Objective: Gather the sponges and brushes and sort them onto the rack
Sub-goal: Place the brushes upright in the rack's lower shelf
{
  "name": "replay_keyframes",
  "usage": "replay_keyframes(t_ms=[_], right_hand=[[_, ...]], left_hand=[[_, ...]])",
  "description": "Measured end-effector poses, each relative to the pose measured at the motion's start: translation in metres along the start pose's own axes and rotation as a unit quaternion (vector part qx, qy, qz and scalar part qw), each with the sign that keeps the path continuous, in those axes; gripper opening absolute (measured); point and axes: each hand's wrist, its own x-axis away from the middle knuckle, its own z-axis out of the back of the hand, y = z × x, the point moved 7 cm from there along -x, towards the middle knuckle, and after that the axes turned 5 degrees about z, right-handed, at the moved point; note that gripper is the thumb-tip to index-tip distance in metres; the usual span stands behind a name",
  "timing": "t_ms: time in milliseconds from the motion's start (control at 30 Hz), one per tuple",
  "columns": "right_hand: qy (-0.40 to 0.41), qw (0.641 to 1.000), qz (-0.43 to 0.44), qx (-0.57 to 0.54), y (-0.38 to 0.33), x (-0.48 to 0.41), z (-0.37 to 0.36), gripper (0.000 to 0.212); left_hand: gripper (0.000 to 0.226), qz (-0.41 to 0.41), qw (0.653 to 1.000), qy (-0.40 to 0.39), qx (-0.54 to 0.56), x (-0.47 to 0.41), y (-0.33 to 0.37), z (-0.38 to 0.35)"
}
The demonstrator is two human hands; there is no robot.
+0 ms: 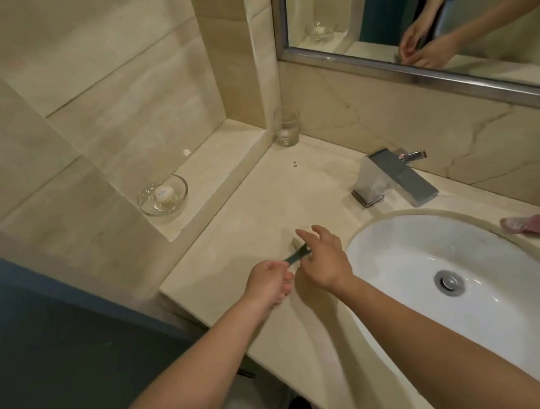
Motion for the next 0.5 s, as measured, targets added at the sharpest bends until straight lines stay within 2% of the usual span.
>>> replay_keyframes(t_ms=[200, 300, 400, 467, 500], right_hand=[[0.008, 0.998, -0.008, 0.062, 0.008, -0.012, -0.006, 0.043], [0.012, 0.999, -0.033, -0.014, 0.014, -0.011, -0.006, 0.032], [0.052, 0.992, -0.041, -0.103, 0.016, -0.006, 0.003, 0.026], [0.080, 0.982, -0.049, -0.166, 0.019, 0.001, 0.012, 0.025], [0.090, 0.976, -0.052, -0.193, 0.022, 0.005, 0.016, 0.026]], left_hand=[[0.017, 0.006, 0.998, -0.009, -0.054, -0.020, 0.006, 0.002], [0.017, -0.005, 0.999, -0.013, -0.050, -0.028, 0.009, 0.000], [0.018, -0.037, 0.999, -0.029, -0.014, -0.034, 0.018, -0.008], [0.011, -0.053, 0.998, -0.022, 0.009, -0.036, 0.026, -0.016], [0.016, -0.053, 0.998, -0.012, 0.021, -0.038, 0.028, -0.021]])
